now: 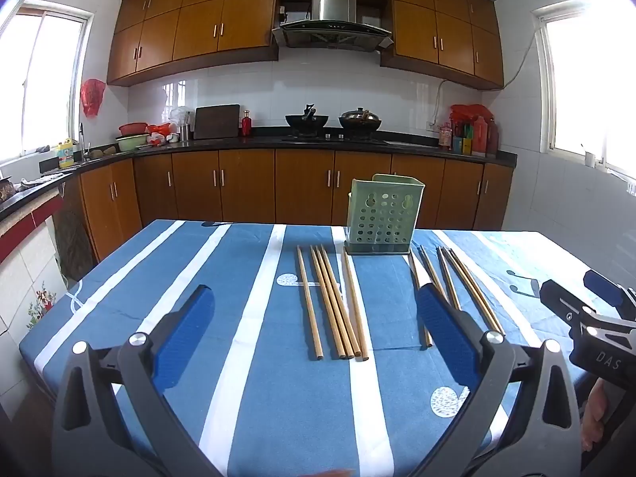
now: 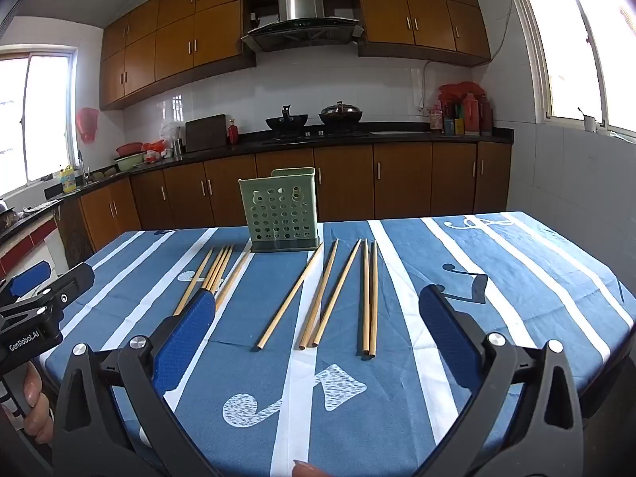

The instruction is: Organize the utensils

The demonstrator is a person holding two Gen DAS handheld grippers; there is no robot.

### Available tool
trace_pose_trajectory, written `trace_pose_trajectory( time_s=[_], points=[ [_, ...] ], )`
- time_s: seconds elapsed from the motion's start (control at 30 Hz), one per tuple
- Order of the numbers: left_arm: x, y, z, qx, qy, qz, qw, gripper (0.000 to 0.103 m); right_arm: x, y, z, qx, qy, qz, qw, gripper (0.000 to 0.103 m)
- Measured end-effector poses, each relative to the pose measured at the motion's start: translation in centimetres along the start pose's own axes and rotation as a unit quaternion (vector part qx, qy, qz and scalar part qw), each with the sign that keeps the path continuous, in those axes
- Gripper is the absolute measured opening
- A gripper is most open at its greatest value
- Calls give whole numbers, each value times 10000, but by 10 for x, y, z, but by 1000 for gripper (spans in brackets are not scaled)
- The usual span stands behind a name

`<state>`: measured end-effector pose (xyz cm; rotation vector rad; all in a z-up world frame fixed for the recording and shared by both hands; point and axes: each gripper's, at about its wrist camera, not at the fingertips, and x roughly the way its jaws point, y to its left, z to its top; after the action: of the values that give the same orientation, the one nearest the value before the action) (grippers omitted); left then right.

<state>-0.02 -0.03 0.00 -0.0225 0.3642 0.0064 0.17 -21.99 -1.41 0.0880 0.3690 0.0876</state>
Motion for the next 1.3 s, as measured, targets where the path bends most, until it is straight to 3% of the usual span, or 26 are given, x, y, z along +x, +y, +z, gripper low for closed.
trace_pose_trajectory(
  time_s=[1.3],
  points=[
    [0,0,0,-5,-2,1,10000,99,-1,-2,0,22,-19,7,10000,101]
  ],
)
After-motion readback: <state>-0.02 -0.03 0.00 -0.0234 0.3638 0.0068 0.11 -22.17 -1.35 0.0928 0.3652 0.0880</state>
